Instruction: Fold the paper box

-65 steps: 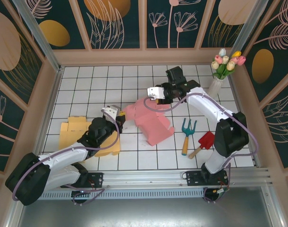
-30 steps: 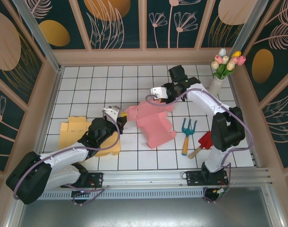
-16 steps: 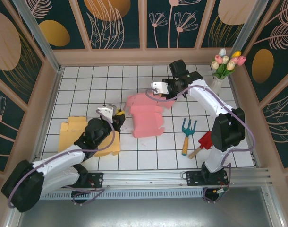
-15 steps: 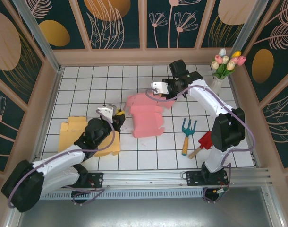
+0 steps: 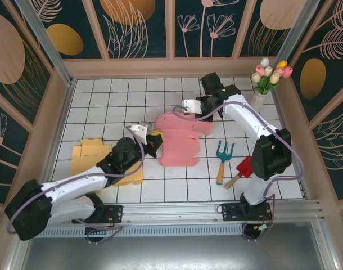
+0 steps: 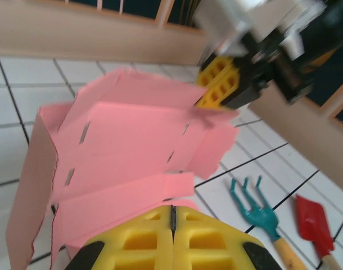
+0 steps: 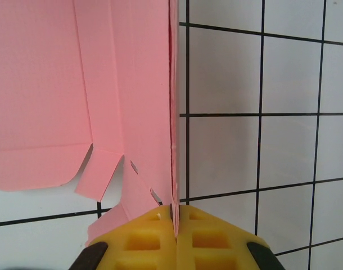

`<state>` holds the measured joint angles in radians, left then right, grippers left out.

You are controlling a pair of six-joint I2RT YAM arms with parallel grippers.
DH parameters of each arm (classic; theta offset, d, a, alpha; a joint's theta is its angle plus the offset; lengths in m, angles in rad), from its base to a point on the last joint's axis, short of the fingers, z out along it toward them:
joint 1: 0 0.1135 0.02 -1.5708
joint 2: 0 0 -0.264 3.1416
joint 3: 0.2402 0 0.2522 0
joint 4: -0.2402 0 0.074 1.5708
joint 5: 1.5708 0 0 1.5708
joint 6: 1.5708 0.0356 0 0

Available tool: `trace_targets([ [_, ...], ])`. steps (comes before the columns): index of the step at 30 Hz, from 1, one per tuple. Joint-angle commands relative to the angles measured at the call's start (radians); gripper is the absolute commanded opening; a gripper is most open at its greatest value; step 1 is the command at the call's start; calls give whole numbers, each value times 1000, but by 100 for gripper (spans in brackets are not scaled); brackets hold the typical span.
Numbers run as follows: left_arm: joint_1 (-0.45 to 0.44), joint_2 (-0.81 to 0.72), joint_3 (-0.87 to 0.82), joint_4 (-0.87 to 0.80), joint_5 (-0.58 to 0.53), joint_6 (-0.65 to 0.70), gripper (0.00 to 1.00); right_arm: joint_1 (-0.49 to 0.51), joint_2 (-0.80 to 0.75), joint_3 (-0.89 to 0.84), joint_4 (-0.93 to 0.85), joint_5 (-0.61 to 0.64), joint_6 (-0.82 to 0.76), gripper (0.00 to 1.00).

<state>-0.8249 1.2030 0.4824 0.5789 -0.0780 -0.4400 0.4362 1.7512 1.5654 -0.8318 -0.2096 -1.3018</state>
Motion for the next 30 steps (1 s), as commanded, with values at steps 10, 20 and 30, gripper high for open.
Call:
trace_targets([
  [10, 134, 202, 121, 54, -72, -164, 0, -14, -64, -93, 24, -24, -50, 0],
  [20, 161, 266, 181, 36, -46, -131, 0, -27, -79, -127, 62, -59, -63, 0],
  [30, 143, 315, 272, 18, 94, -117, 0, -18, -74, -137, 92, -52, -44, 0],
])
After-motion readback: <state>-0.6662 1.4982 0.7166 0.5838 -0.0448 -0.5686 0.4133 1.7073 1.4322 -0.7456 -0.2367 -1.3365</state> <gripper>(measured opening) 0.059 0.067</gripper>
